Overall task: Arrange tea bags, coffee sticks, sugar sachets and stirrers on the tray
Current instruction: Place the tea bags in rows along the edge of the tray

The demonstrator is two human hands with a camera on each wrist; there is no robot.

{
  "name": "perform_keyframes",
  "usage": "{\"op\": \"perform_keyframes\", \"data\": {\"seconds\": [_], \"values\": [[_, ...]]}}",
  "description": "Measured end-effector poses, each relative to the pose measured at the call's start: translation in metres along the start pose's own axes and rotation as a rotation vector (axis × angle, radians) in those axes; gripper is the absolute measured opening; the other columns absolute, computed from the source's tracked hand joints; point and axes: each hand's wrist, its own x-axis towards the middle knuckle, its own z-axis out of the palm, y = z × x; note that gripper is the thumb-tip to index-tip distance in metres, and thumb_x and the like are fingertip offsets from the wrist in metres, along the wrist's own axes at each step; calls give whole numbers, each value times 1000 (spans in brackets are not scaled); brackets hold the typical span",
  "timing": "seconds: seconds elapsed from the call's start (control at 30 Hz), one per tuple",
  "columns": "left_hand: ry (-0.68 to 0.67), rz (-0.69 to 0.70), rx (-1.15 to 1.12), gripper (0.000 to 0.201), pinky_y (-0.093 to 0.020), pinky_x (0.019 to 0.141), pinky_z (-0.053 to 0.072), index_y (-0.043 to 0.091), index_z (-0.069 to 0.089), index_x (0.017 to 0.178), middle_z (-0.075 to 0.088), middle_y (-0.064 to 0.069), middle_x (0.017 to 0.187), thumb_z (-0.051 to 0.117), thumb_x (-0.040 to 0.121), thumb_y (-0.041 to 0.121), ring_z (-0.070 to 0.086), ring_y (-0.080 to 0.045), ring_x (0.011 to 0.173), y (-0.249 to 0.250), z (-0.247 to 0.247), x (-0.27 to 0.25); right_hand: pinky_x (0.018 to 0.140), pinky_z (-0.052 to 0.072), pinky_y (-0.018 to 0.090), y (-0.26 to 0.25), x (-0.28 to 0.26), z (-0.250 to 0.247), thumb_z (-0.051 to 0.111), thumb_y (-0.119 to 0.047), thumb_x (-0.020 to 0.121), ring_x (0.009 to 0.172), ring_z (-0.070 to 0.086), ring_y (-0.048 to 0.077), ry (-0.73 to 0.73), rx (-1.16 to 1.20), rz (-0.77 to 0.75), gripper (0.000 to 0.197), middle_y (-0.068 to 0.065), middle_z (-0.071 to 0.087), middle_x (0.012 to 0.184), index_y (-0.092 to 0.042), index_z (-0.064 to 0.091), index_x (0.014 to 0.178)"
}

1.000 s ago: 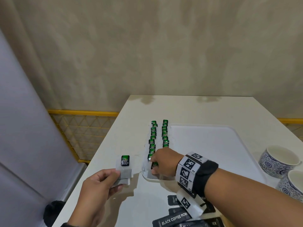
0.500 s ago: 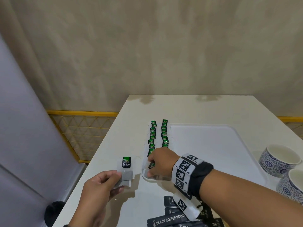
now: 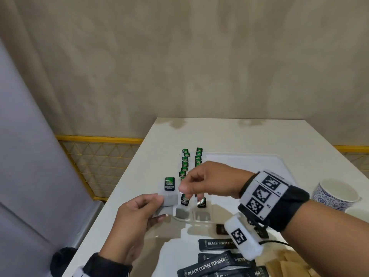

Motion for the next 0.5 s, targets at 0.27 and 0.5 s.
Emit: {"op": "perform_keyframes", "data": {"seconds": [0.27,0.5], "values": [[-110,74,45,10,-22,54,55,-4,70,79,71,-12,74,66,83,5,66,-14,61,3,30,-5,50,38,21,23,-9,12,80,-39,75,59,59,13,108,247,165,30,-1,69,73,-17,60,80],[-37,107,224,5,-28,64,56,4,76,80,75,-10,83,72,80,3,68,-21,74,-5,26,-2,52,38,21,41,-12,10,75,-25,83,57,58,8,99,155,255,19,0,74,76,-17,62,71]]}}
